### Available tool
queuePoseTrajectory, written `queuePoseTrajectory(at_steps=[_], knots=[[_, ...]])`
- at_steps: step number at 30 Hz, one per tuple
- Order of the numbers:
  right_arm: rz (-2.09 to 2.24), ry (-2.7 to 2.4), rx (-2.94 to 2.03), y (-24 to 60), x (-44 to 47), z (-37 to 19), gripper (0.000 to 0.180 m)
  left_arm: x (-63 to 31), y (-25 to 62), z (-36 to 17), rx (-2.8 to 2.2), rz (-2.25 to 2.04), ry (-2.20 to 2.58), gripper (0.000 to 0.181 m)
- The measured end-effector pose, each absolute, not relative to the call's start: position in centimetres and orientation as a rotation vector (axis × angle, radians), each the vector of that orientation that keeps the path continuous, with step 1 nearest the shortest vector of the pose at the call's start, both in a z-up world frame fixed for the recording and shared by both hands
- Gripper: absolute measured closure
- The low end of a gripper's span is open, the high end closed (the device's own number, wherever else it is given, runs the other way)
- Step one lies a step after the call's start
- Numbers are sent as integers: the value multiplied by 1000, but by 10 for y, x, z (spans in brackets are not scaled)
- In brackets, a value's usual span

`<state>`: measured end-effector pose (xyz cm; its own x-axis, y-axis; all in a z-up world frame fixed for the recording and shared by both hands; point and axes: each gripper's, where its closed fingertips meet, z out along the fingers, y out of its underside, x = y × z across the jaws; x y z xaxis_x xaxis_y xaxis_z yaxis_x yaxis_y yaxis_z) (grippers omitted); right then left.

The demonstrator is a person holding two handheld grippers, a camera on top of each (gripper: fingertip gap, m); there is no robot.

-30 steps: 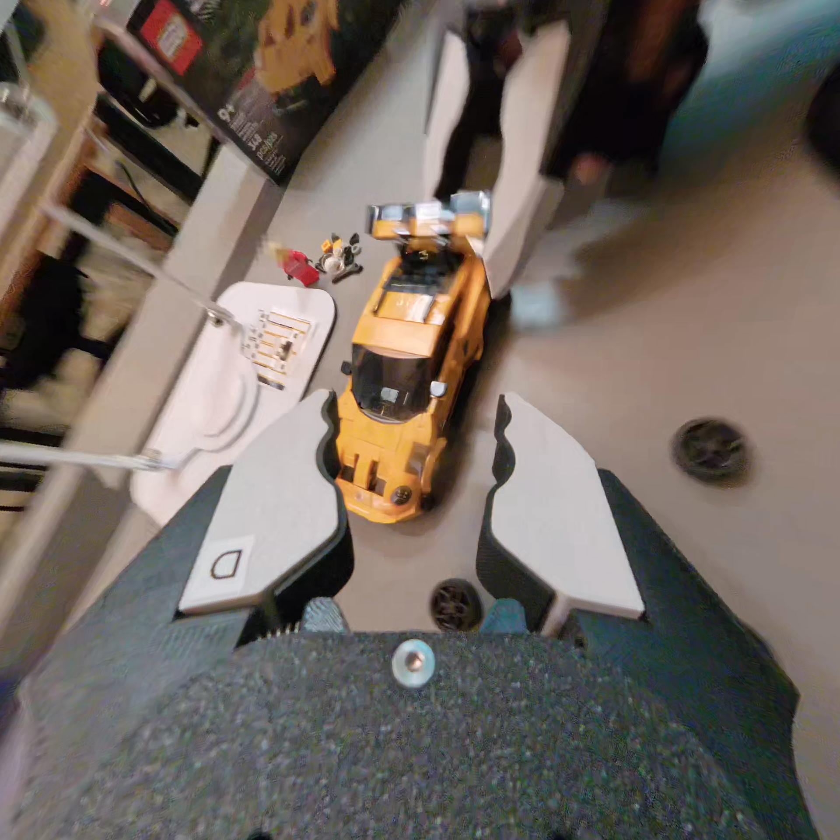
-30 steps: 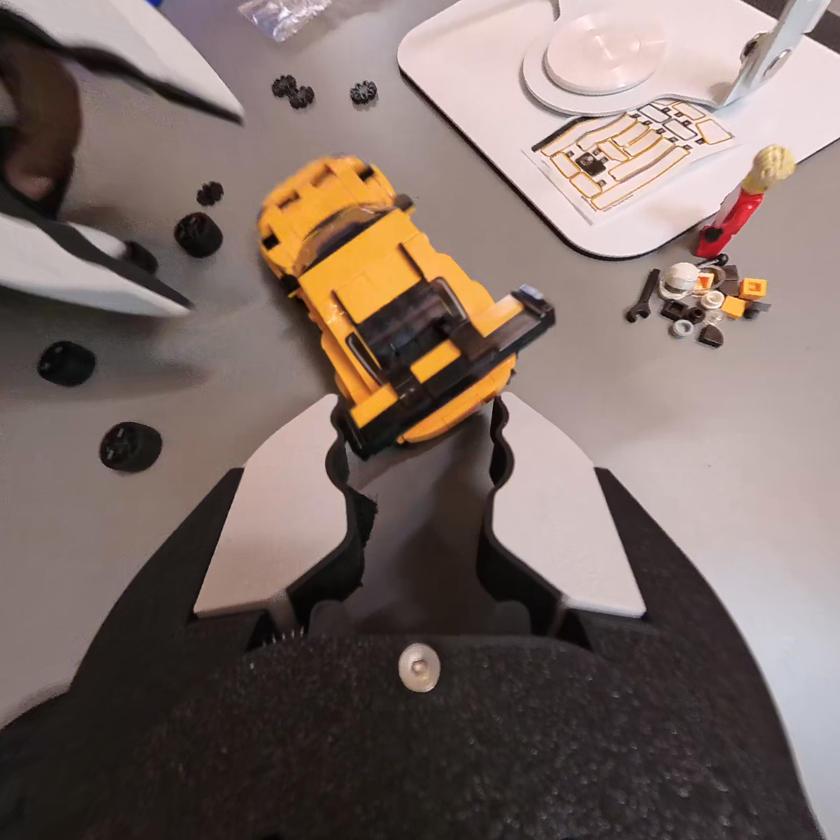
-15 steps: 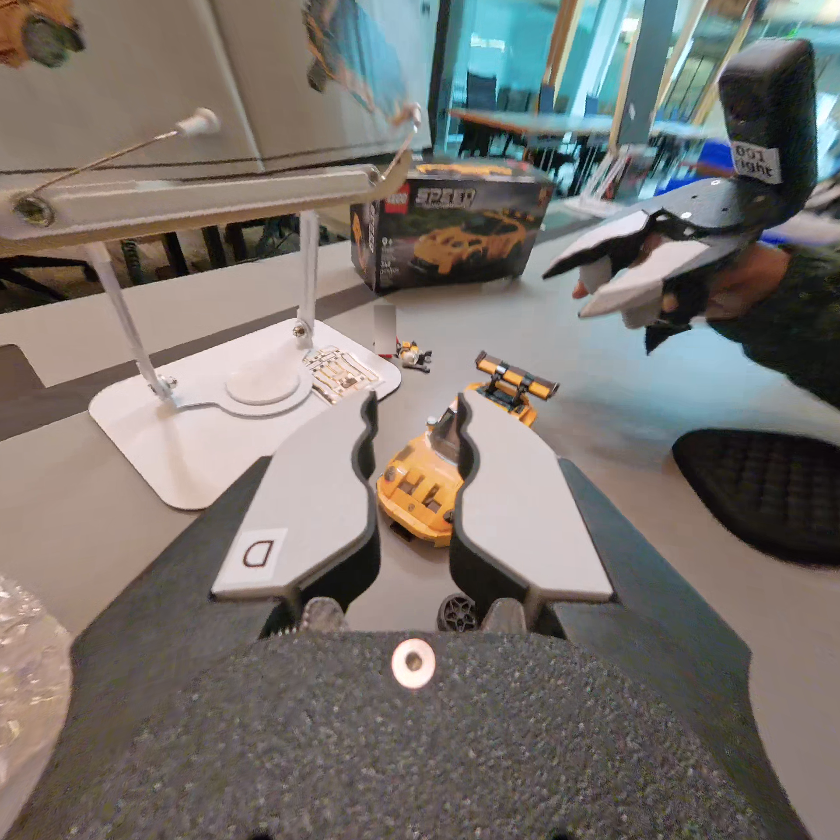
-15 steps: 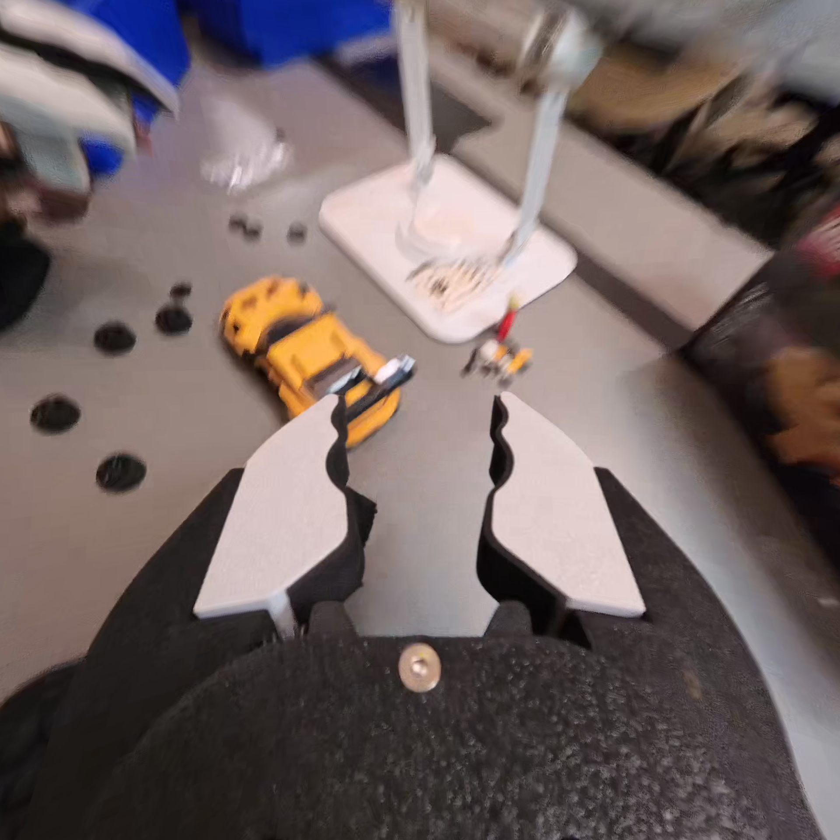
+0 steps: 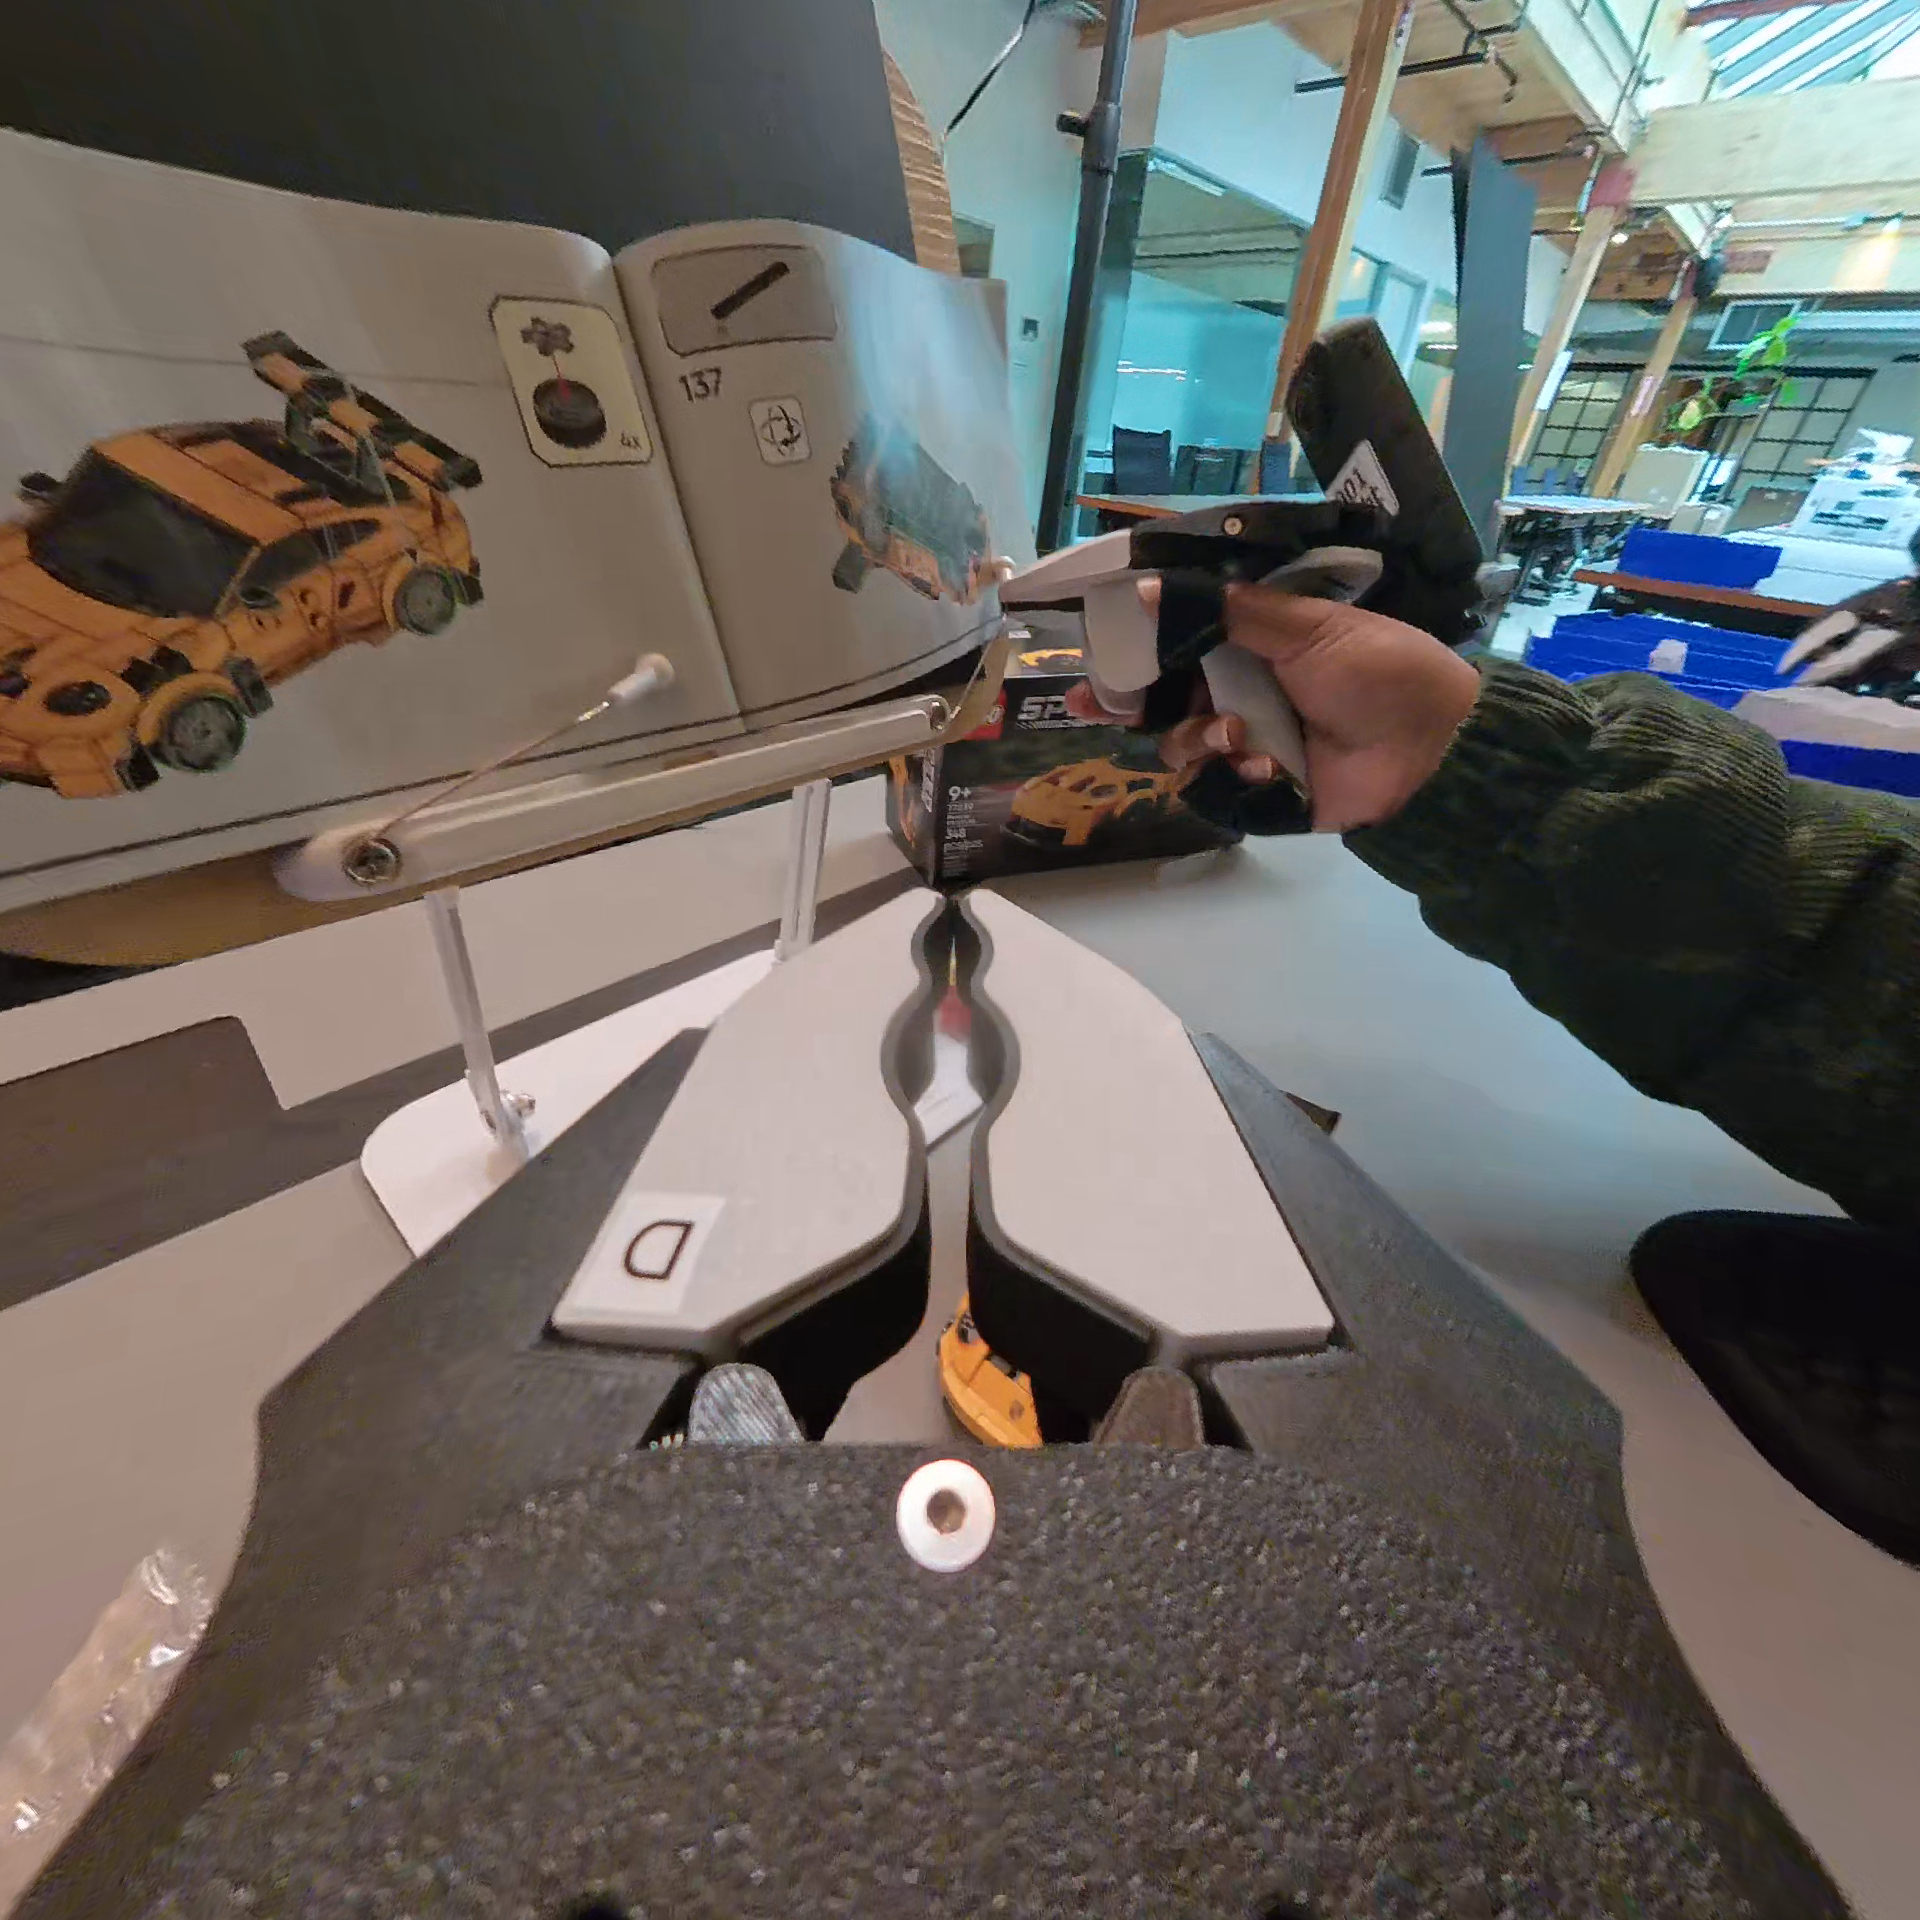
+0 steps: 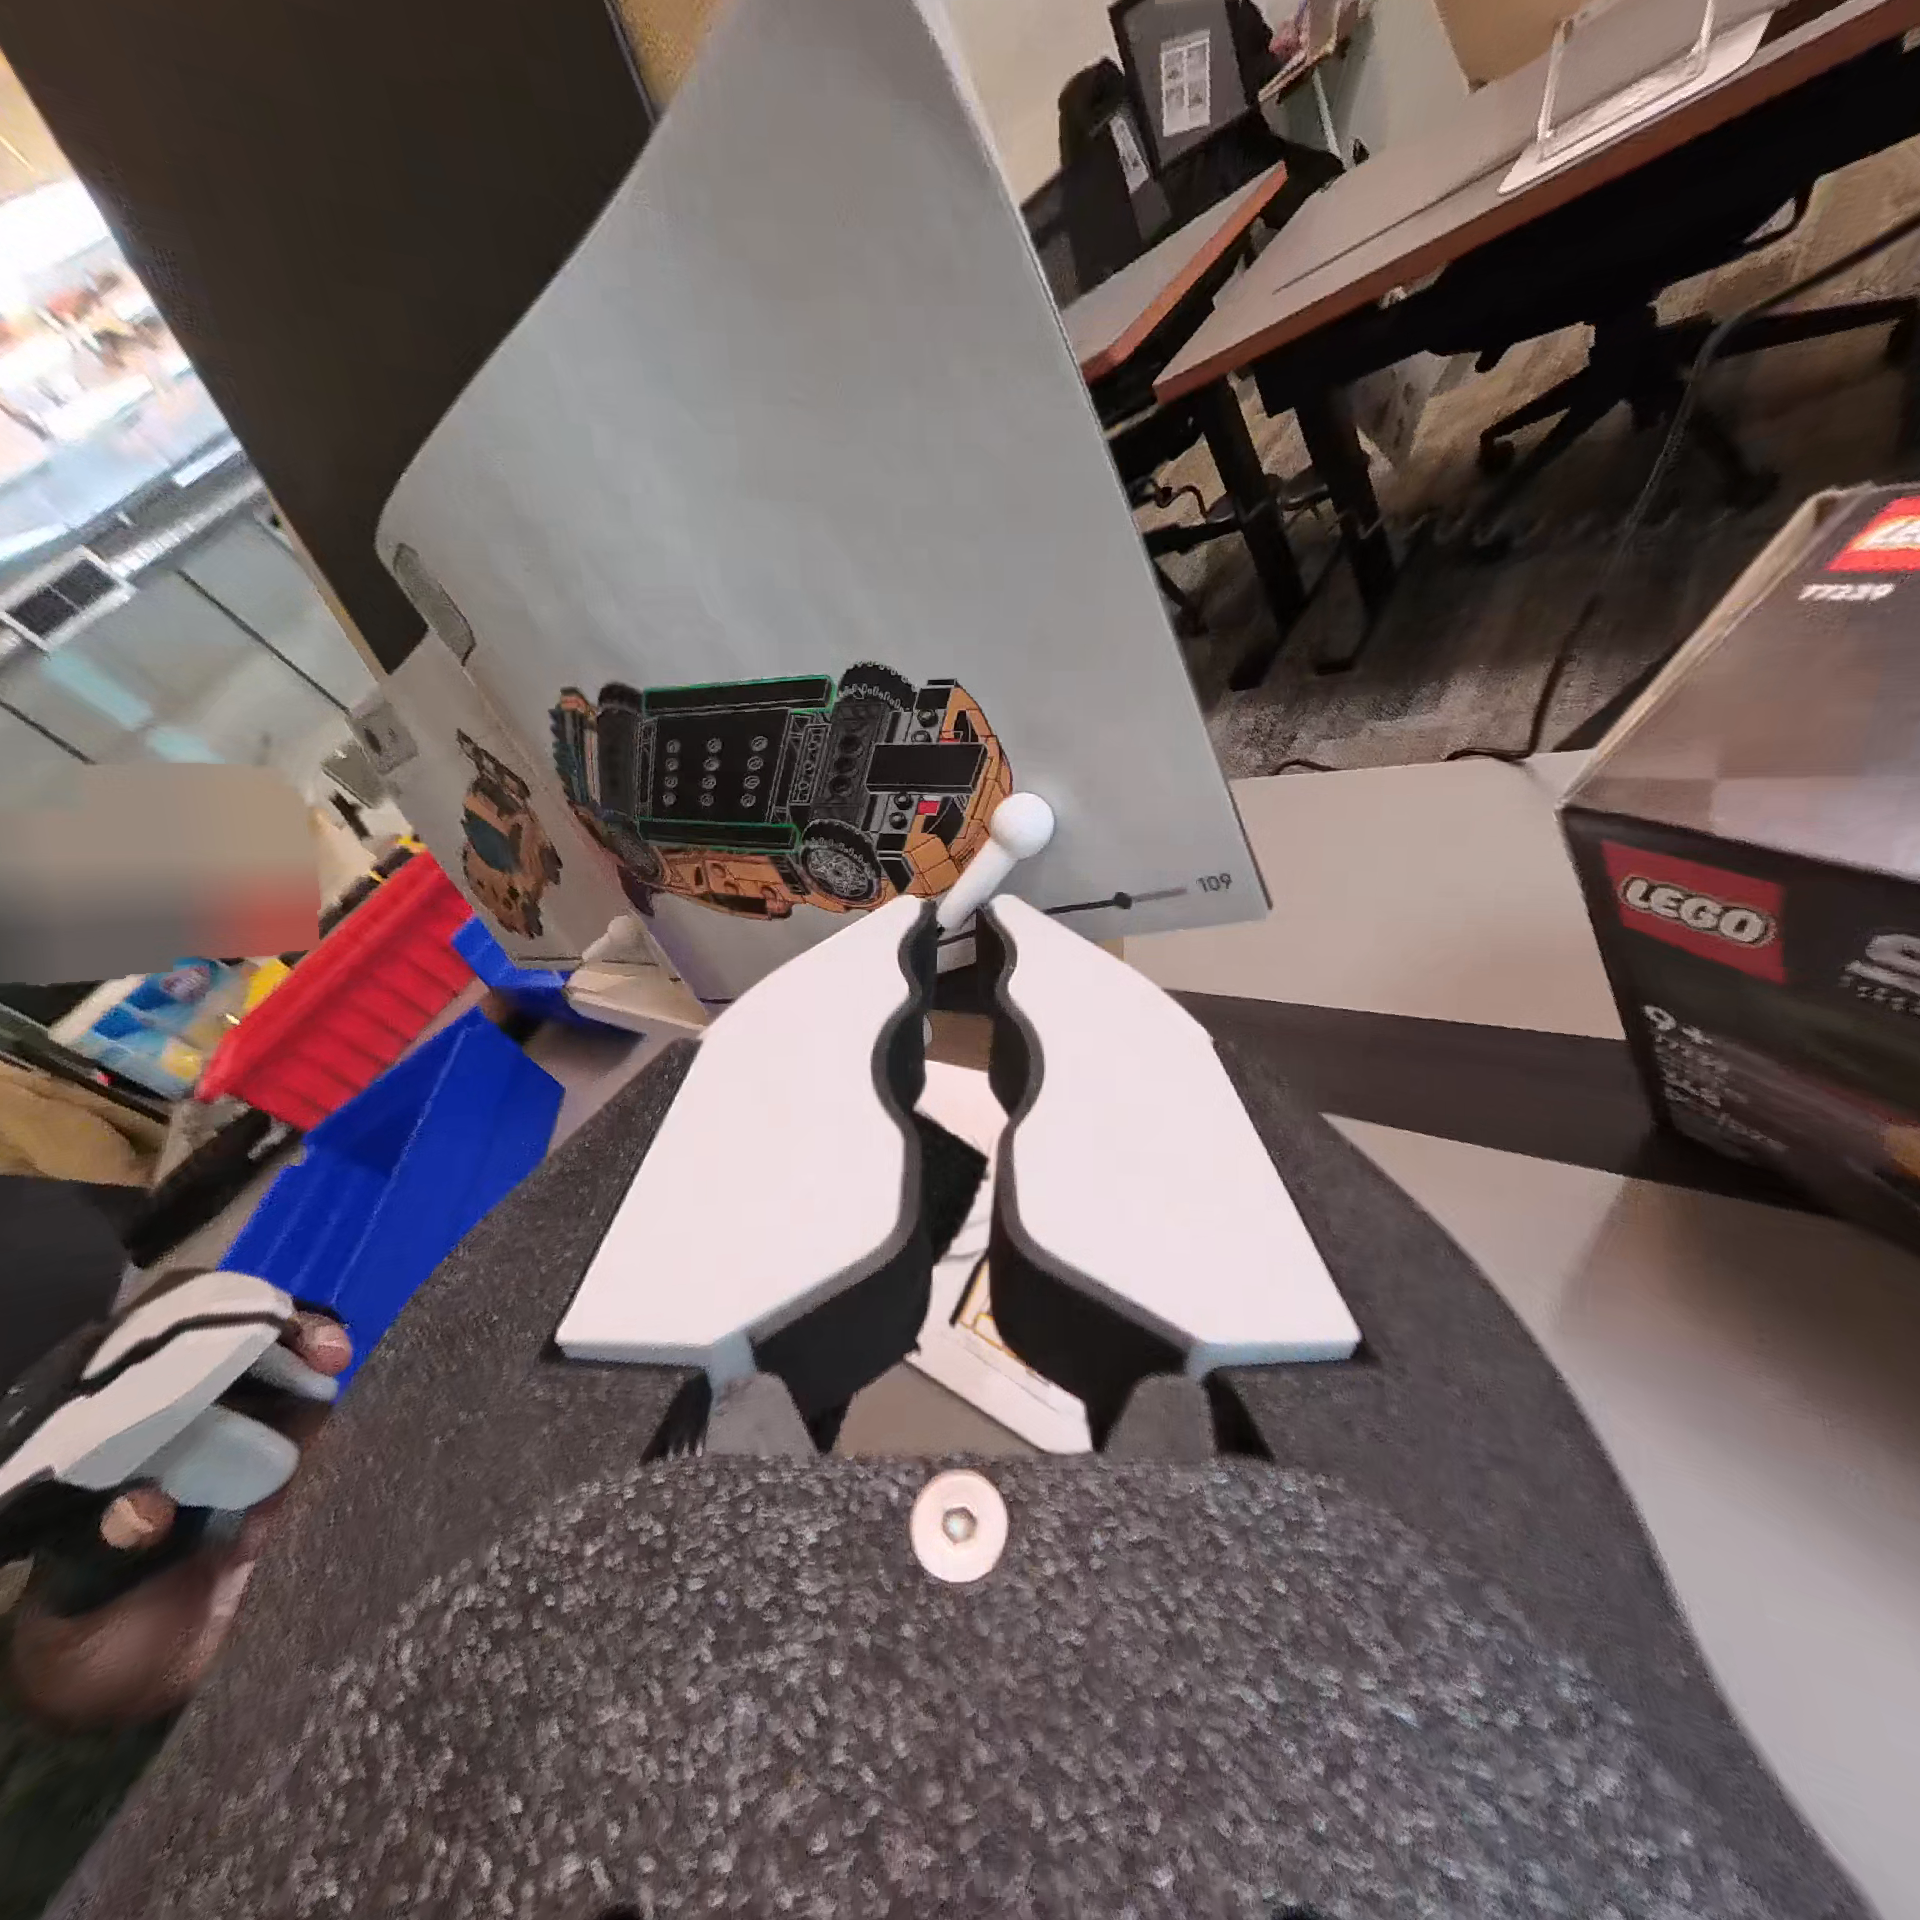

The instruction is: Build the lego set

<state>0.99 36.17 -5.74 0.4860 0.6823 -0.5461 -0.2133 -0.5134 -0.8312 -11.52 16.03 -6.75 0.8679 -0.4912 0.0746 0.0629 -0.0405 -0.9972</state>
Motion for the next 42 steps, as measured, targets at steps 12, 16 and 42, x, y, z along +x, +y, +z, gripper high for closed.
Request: queuePoseTrajectory(at_steps=[12,16,42], knots=[[1351,-192,-1740,348,62,-122,157,-125,171,-69,-1551,-423,313,178],[1002,-477,-1450,329,86,-42,159,-115,190,-63,-1586,-348,405,167],[197,-987,-1260,368,34,22,119,-39,323,-37,-1609,-100,615,156]])
